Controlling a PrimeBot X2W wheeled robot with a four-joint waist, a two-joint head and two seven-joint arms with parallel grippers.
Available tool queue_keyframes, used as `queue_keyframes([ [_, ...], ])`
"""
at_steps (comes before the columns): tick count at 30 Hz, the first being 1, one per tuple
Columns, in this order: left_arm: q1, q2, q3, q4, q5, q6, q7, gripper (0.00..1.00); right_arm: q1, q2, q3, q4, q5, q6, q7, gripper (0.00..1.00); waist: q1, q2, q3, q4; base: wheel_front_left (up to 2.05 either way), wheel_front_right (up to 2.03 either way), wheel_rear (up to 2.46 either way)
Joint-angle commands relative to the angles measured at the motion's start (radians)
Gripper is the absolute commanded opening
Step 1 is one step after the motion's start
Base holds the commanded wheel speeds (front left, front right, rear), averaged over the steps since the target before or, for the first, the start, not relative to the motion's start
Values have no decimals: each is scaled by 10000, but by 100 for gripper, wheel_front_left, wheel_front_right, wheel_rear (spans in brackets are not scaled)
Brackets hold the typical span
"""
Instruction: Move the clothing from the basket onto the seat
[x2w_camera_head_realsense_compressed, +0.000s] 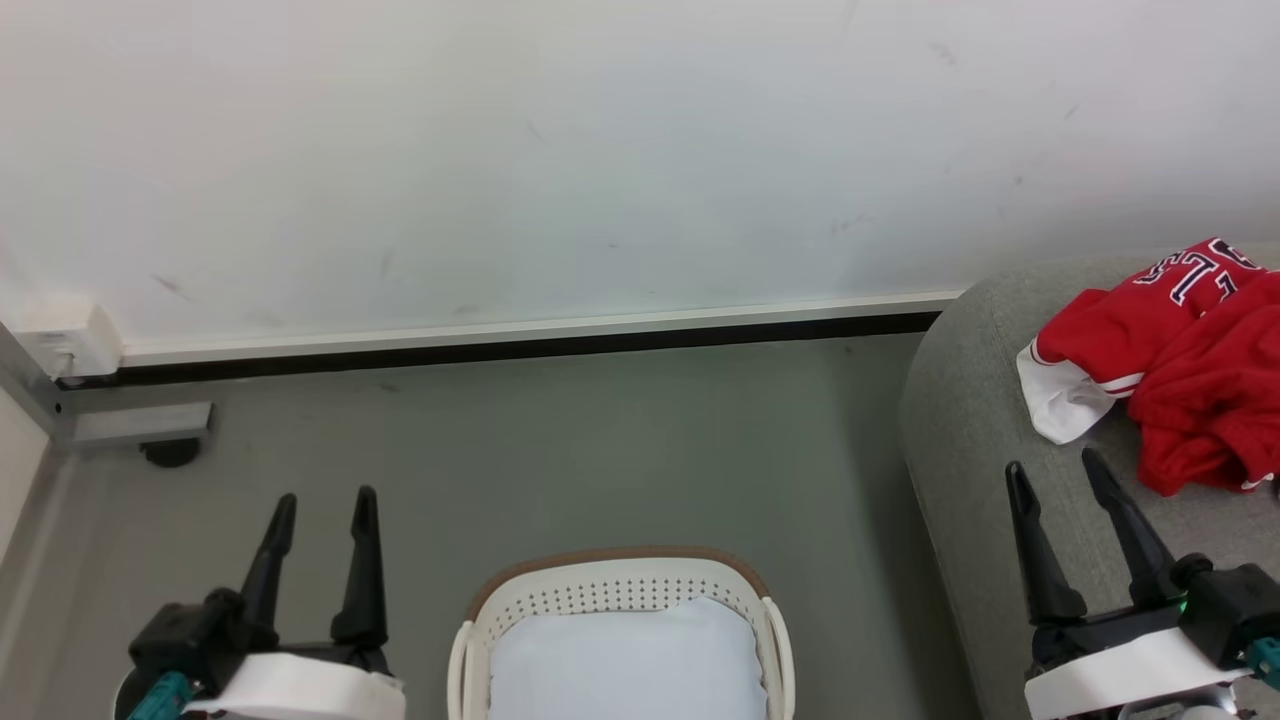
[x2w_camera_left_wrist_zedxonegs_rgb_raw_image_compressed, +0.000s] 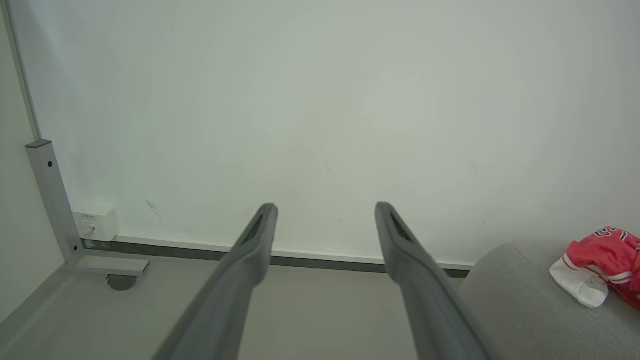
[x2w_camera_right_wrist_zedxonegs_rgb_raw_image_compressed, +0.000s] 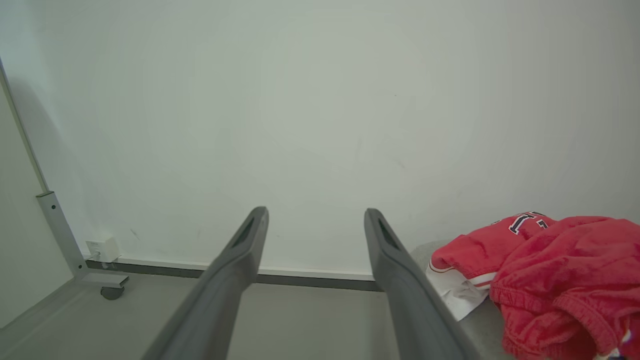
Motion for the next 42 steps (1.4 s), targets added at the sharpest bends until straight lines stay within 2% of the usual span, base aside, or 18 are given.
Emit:
queue_keyframes([
  [1,179,-112,121,52,179,-115,-2,100,146,42,-16,-66,-100,-23,-35,100,1,0,-5,-5,0,0,0],
  [7,324,-539,595,417,864,-706,-4,100,423,330,-73,-39,-269,-23,-37,100,1,0,-36,43,0,0,0],
  [14,240,-810,906,576,1332,-1084,-2,100,334,405,-51,37,-377,-23,-40,100,1,0,-41,58,0,0,0],
  [22,111,-972,1061,745,1592,-1310,-4,100,132,412,-25,91,-428,-23,-41,100,1,0,26,69,0,0,0],
  [37,90,-1090,1136,895,1798,-1454,-4,100,92,453,156,228,-357,-23,-42,100,1,0,36,80,0,0,0],
  [38,131,-1104,1116,888,1660,-1440,2,0,180,459,157,194,-389,0,-10,0,1,0,37,81,0,0,0],
  [42,277,-1175,1118,1212,1551,-1440,49,0,428,517,197,428,-307,2,23,0,1,0,36,84,0,0,0],
])
